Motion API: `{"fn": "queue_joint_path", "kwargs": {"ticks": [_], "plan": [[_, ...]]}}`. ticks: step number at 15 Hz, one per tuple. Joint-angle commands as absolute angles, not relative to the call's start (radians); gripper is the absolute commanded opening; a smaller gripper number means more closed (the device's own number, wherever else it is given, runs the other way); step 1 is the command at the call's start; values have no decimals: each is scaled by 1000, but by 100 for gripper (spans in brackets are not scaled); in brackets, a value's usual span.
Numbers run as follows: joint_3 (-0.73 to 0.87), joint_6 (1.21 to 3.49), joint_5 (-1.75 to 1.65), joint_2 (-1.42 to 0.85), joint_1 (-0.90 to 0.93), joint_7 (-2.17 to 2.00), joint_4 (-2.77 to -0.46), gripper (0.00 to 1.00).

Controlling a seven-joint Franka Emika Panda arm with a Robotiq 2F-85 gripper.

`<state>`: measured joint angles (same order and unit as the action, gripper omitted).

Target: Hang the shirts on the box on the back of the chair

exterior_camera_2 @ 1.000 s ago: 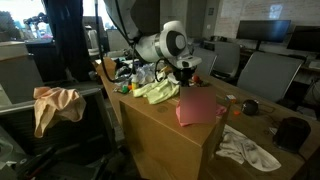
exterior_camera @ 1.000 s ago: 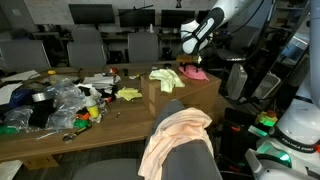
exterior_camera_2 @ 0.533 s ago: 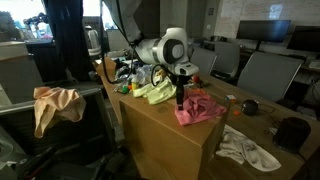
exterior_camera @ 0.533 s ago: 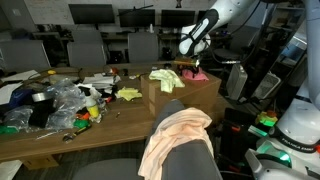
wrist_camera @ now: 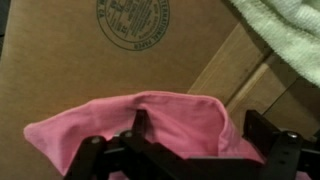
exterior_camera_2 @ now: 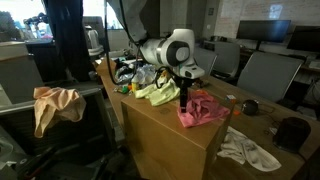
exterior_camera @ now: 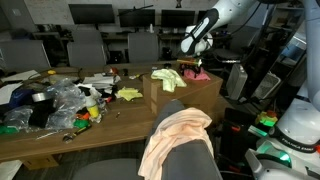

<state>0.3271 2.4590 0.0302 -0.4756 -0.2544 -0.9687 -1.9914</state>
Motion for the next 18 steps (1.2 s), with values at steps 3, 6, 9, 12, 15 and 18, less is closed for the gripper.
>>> {"fn": "queue_joint_path", "kwargs": {"ticks": [3,6,9,12,15,18], "plan": [[340,2462,42,-492,-252,-935,-1971,69],[341,2462,33,-478,-242,-936,-1972,46],[346,2464,22,-460,-231,-940,-1980,23],[355,2463,4,-430,-215,-949,-1994,0],[353,2461,-7,-370,-199,-936,-2029,0],[344,2463,-18,-279,-181,-905,-2084,1]]}}
